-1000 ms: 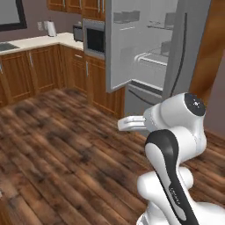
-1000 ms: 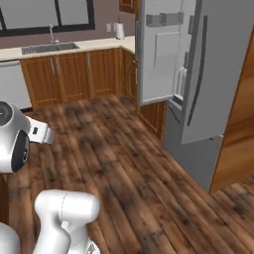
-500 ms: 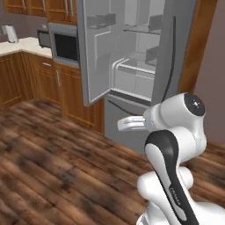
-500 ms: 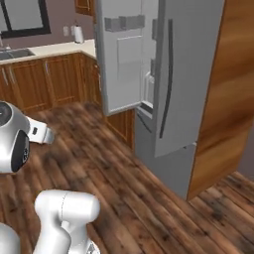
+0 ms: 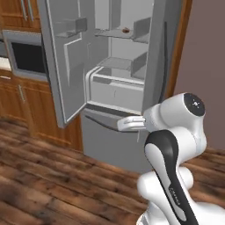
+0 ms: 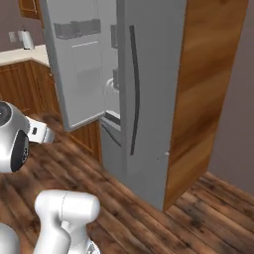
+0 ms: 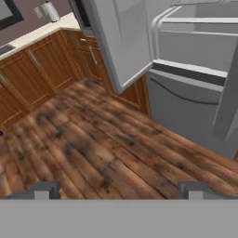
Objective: Gather the sweet potato and mushroom from the fridge and place them on a tray on the dining counter. Then gather the chicken drumstick and fish from the fridge and place them on the other tray.
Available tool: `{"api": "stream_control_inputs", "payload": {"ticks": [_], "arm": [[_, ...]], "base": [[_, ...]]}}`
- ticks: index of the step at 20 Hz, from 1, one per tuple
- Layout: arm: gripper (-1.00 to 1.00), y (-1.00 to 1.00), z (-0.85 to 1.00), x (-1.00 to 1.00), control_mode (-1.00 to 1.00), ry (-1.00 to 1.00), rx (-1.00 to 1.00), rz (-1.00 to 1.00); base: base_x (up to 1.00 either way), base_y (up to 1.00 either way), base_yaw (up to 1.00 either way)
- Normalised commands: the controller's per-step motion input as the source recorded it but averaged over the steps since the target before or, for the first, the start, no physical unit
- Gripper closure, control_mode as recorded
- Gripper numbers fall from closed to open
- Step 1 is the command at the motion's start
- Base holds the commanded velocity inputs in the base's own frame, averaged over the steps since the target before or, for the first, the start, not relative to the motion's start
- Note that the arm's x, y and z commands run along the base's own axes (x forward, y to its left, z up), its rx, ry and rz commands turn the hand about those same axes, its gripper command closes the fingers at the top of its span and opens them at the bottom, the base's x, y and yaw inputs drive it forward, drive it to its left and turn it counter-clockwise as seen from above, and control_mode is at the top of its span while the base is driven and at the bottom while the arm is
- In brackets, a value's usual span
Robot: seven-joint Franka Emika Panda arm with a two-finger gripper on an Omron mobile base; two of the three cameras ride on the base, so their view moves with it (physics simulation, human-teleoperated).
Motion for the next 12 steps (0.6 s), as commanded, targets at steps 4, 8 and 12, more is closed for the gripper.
{"api": "stream_control_inputs", "payload": {"ticks": [4,8,12], "arm": [[-1.0,0.0,0.0,0.0,1.0,0.0,0.0,0.0],[-1.0,0.0,0.0,0.0,1.0,0.0,0.0,0.0],[-1.0,0.0,0.0,0.0,1.0,0.0,0.0,0.0]], "base": [[0.75,0.32,-0.32],[0.61,0.37,-0.26],[0.58,0.29,-0.31]]}}
